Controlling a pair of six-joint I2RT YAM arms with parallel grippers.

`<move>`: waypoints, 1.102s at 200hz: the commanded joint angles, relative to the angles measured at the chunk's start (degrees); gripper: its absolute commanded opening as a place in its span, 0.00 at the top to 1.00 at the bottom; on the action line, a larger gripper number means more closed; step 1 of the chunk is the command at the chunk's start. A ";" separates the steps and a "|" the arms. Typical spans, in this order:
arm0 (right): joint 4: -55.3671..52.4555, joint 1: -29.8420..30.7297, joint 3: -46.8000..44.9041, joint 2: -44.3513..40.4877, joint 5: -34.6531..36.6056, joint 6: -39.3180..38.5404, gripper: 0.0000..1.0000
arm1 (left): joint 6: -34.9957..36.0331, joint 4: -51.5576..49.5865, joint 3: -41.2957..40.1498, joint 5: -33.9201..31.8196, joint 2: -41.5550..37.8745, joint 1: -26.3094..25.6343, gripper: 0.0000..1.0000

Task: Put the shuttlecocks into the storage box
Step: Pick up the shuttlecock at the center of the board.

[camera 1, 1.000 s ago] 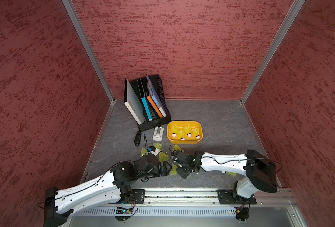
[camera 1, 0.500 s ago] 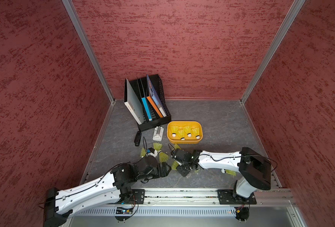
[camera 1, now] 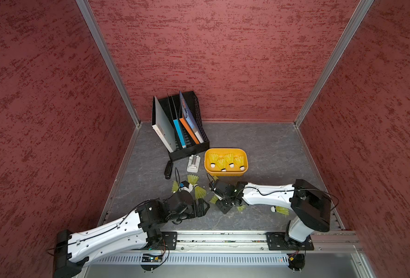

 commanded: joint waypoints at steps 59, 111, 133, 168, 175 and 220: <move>0.75 -0.37 -0.65 -3.78 -0.80 2.04 0.75 | -0.47 2.01 -0.44 -1.16 0.83 -0.26 0.00; -2.92 -0.32 1.45 -8.35 -0.53 4.34 0.76 | 0.24 3.90 1.06 -1.97 2.80 -0.17 0.00; -7.88 -1.45 5.72 -9.00 0.72 6.18 0.76 | 1.44 6.69 2.05 -0.48 4.51 1.30 0.00; -10.32 -6.71 10.39 -9.97 -2.00 8.03 0.76 | 6.38 10.79 4.91 4.98 8.98 7.57 0.00; -10.43 -7.50 11.21 -9.95 -2.40 7.98 0.76 | 7.41 11.51 5.58 6.10 9.64 9.14 0.01; -13.16 -14.03 16.79 -9.54 -4.39 9.98 0.77 | 13.27 13.83 10.29 11.81 14.20 17.96 0.00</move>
